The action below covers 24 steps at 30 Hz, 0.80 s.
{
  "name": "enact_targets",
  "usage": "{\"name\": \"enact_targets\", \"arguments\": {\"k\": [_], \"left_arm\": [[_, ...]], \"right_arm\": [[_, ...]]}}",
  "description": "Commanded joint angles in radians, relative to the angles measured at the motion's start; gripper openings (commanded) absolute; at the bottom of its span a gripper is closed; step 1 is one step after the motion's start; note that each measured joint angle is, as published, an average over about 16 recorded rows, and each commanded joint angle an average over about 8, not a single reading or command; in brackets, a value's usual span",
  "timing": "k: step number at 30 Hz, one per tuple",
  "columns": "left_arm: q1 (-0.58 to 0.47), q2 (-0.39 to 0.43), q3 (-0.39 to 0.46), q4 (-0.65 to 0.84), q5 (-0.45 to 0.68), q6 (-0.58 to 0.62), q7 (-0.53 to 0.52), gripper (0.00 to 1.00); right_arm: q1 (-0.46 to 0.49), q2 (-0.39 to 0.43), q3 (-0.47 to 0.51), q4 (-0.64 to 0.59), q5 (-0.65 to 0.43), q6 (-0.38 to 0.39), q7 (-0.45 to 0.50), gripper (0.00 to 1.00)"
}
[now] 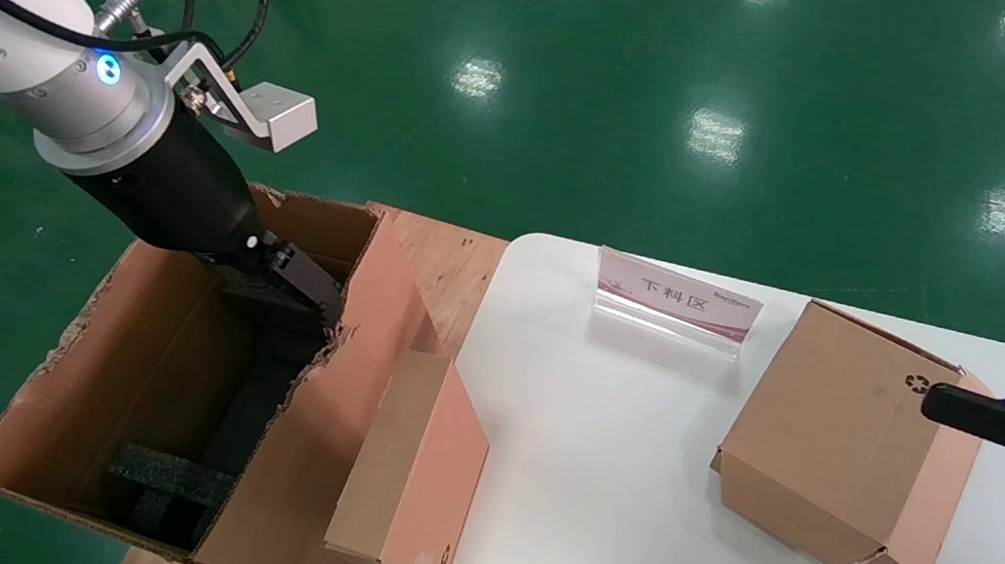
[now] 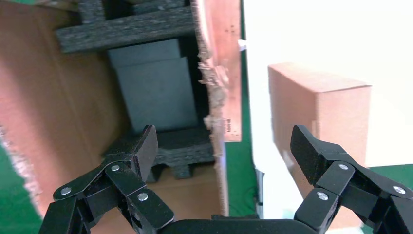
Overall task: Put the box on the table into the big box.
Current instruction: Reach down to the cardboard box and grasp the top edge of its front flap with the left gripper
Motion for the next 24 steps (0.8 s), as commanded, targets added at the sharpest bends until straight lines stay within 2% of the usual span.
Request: {"name": "enact_targets", "arguments": {"k": [1, 12, 24], "left_arm": [[0.004, -0.001, -0.008, 0.009, -0.019, -0.006, 0.006, 1.0], [0.08, 0.029, -0.022, 0.071, -0.115, -0.061, 0.102, 1.0], [0.093, 0.071, 0.015, 0.17, -0.157, -0.075, 0.215, 1.0]], "right_arm": [[0.0, 0.0, 0.0, 0.0, 0.0, 0.0, 0.0, 1.0], [0.0, 0.0, 0.0, 0.0, 0.0, 0.0, 0.0, 1.0], [0.0, 0.0, 0.0, 0.0, 0.0, 0.0, 0.0, 1.0]]}}
